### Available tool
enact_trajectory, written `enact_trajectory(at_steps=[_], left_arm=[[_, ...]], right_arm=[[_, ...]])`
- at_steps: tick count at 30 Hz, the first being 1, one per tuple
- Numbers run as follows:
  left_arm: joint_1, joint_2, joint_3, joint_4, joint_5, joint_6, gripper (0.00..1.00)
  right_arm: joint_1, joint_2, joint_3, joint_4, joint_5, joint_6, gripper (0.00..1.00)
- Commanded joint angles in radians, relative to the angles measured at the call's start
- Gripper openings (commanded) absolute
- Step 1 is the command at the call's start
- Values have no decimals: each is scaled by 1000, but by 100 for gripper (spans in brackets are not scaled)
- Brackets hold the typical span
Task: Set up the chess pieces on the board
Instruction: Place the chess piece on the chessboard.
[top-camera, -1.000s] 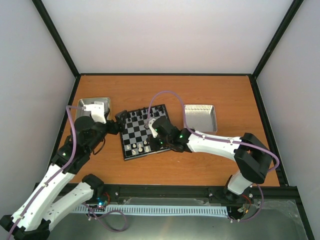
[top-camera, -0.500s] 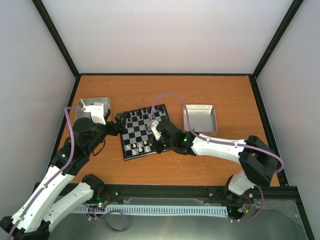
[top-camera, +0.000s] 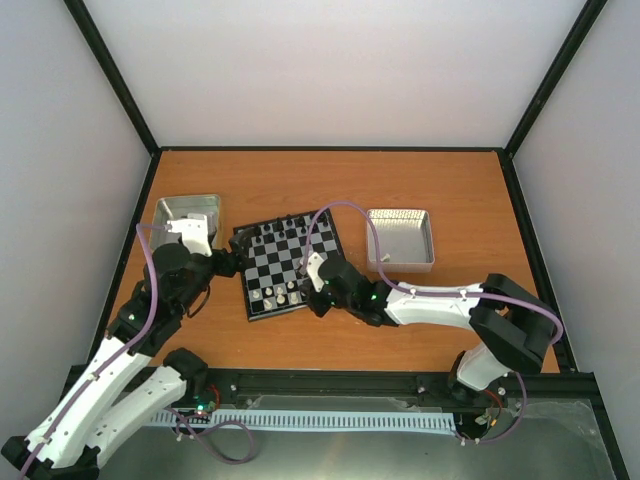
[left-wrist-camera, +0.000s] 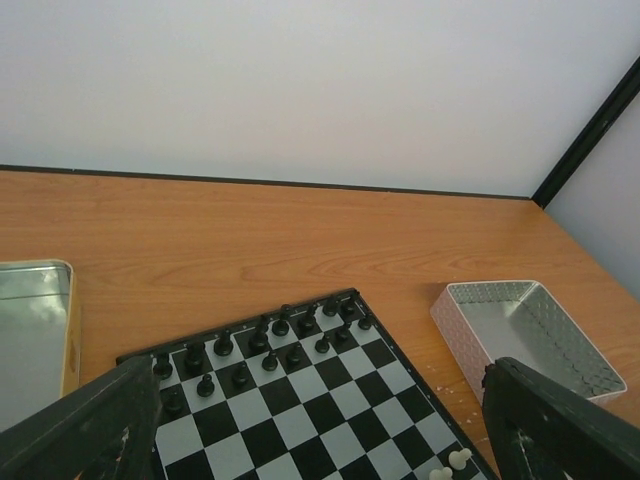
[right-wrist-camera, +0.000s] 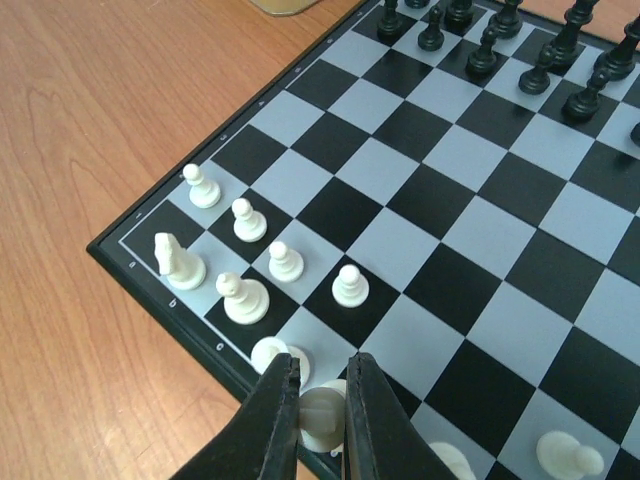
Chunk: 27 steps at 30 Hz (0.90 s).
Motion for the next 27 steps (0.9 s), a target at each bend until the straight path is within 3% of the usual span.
enact_trajectory(at_steps=[1, 19, 27], left_arm=[[5, -9, 0, 42, -25, 20, 89], [5, -3, -7, 44, -31, 27, 89], [5, 3, -9, 43, -35, 30, 89]], right_arm=[[9, 48, 9, 85, 47, -32, 3], [9, 125, -14, 138, 71, -20, 3], [9, 135, -8, 132, 67, 0, 11]])
